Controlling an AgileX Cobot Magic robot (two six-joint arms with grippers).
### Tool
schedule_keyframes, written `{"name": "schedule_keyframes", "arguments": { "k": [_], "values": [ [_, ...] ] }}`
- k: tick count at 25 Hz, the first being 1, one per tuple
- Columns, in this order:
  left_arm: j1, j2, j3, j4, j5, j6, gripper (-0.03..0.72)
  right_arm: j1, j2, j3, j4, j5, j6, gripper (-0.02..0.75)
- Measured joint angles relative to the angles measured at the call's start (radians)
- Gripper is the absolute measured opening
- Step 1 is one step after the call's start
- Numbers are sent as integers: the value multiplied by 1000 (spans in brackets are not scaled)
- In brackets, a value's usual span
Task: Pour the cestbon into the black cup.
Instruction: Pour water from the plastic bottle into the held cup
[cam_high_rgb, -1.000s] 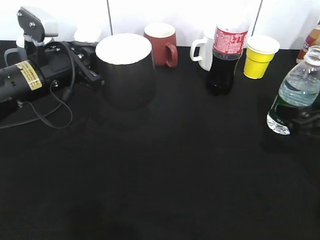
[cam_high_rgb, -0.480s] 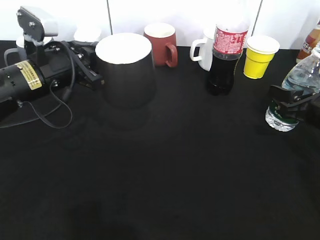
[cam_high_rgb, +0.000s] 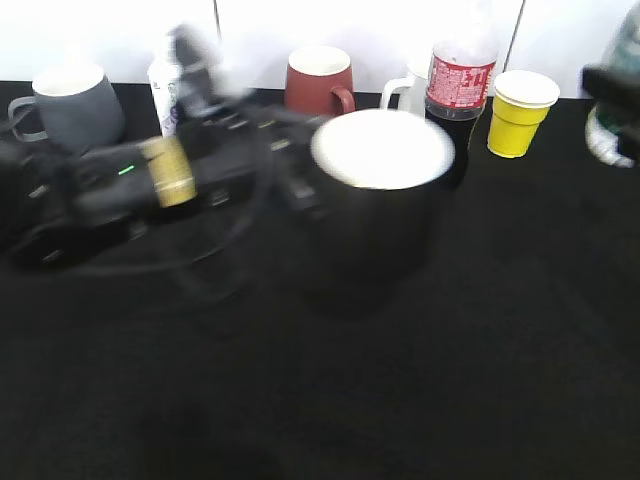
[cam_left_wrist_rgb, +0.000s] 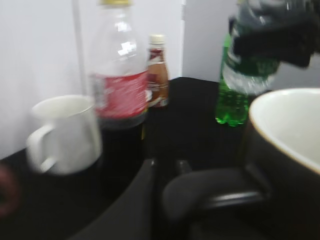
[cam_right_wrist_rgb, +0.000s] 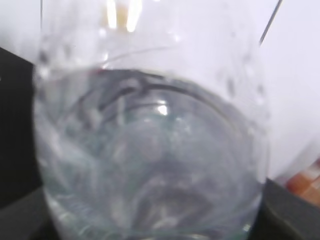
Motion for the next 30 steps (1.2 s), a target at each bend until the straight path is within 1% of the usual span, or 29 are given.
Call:
{"name": "schedule_keyframes", "arguments": {
  "k": [2,4,5,8,10,14,15,17,20,24,27,30],
  "values": [
    [-43,4,-80,-1,40,0,67,0,-27,0,-65,5,-19,491],
    [-82,17,-141,-5,64,0,67,0,-33,-1,-95,-10,-123,491],
    [-101,30,-165,-5,77,0,67,0,-40,-7,-108,-41,-158,491],
    [-133,42,-185,-4,88,0,67,1,-61,-54,-188,-83,-198,491],
    [-142,42,-186,-5,89,0,67,1,-62,-83,-267,-94,-279,491],
    [-181,42,-186,-5,89,-14,67,1,-62,-96,-302,-103,-441,491],
    [-183,42,-186,-5,89,-17,67,1,-62,-96,-304,-103,-477,491],
    [-183,42,-186,-39,89,-38,67,1,-62,-96,-305,-103,-545,491],
    [-183,42,-186,-47,89,-45,67,1,-62,-96,-305,-103,-651,491],
    [-183,42,-186,-27,89,-46,67,1,-62,-96,-305,-103,-727,491],
    [-183,42,-186,33,89,-49,66,1,-62,-96,-305,-103,-762,491],
    [-183,42,-186,47,88,-54,66,1,-62,-96,-305,-103,-814,491]
  ]
}}
